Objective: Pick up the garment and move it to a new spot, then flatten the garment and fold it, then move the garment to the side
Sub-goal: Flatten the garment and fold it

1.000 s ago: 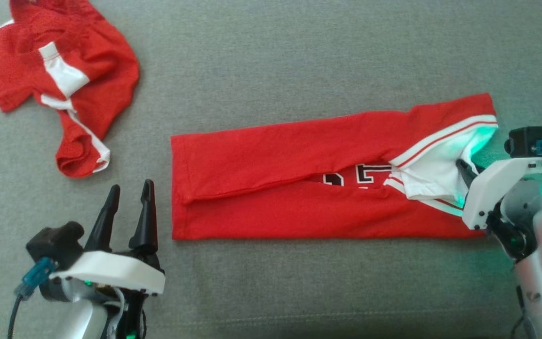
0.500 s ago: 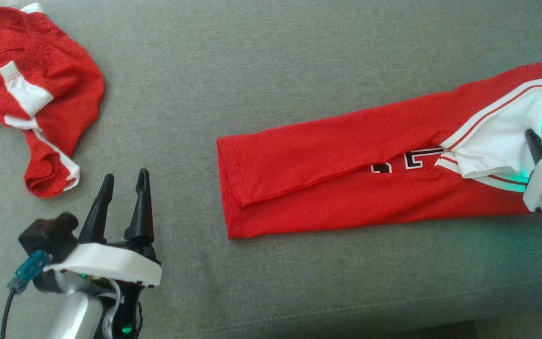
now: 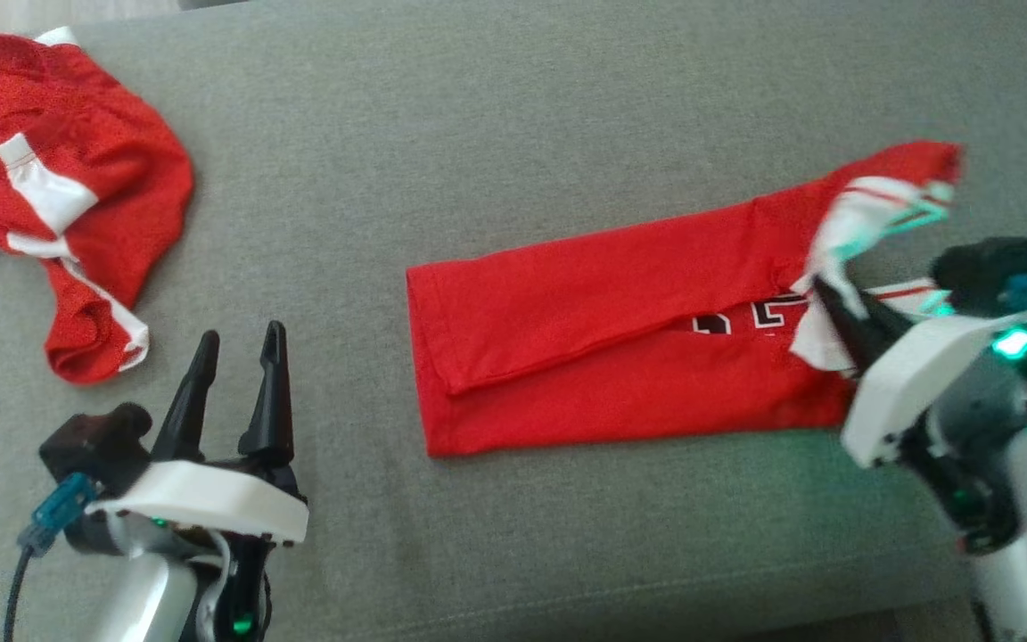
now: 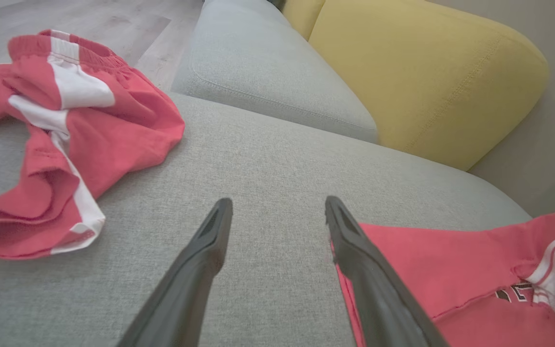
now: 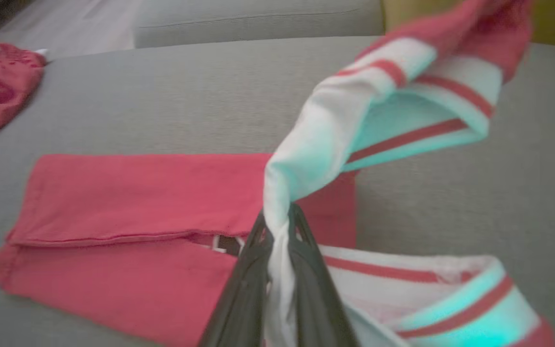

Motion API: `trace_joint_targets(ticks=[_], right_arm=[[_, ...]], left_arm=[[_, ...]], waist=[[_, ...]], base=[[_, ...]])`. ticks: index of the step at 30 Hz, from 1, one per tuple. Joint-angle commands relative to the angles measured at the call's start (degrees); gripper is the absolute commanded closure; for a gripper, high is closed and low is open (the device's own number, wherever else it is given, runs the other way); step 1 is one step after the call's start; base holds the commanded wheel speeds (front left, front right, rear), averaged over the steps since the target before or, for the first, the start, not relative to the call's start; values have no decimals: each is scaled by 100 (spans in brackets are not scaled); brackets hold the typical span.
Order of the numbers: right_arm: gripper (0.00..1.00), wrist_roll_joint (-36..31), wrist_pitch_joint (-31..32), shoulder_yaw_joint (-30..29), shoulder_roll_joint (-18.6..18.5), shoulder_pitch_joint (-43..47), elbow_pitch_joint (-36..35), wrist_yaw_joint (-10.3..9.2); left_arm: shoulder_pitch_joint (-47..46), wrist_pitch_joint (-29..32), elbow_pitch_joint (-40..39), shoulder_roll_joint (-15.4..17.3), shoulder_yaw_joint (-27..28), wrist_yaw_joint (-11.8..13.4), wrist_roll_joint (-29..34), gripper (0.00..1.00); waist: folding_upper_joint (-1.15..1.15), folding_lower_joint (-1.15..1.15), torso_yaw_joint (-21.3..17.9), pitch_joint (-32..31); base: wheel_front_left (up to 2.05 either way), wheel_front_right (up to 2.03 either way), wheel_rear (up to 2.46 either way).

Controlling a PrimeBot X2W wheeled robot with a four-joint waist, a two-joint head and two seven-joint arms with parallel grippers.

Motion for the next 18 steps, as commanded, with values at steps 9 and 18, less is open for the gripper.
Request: trace_joint_targets(ticks=[9,18], right_arm=[[100,400,0,1256,505,-235,-380,37],[100,560,-703,1867,1171,-940,1103,37]], left_arm=[[-215,-64,-115,66,160,-33,-41,0],[-379,-108,-2,-32,72,-110,-33,0]], waist=[[0,0,303,-39],[0,0,745,128]], base=[[0,0,0],[0,0,0]])
